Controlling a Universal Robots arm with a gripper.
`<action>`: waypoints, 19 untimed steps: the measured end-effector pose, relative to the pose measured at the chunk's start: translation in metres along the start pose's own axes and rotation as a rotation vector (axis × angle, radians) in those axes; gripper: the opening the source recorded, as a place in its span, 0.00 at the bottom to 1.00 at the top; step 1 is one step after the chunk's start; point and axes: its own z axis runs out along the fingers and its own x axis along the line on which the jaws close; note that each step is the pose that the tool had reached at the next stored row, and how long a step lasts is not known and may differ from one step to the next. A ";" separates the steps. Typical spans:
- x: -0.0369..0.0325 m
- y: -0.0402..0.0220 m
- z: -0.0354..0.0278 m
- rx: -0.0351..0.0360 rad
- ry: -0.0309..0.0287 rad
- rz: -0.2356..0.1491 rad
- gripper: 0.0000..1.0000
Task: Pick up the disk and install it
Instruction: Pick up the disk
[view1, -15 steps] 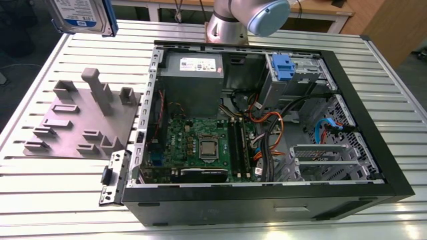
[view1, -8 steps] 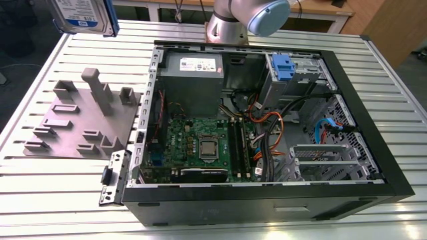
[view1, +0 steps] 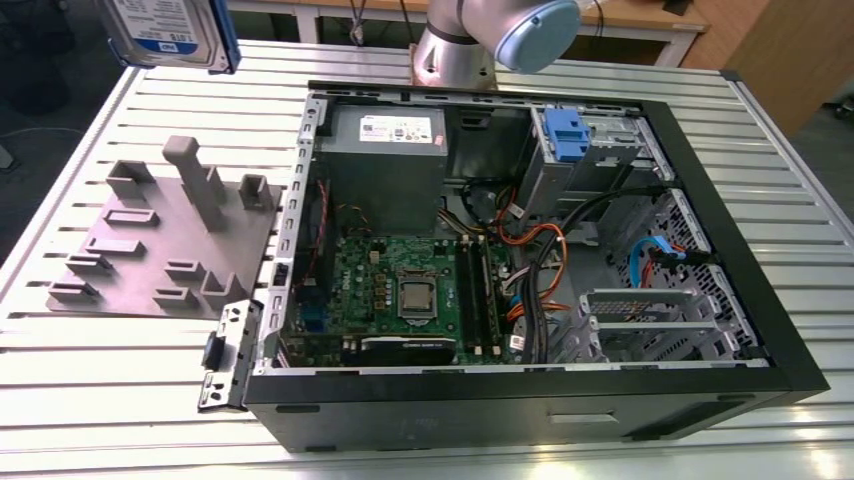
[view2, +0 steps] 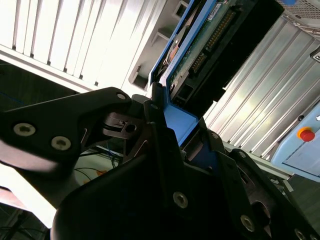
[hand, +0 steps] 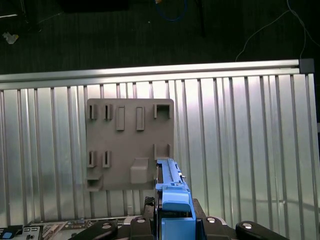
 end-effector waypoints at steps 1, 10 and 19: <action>0.0000 -0.0002 -0.0001 -0.0001 0.0001 0.000 0.36; -0.0003 -0.0032 -0.0001 -0.0001 0.0001 0.000 0.36; -0.0004 -0.0053 -0.0001 -0.0001 0.0001 0.000 0.36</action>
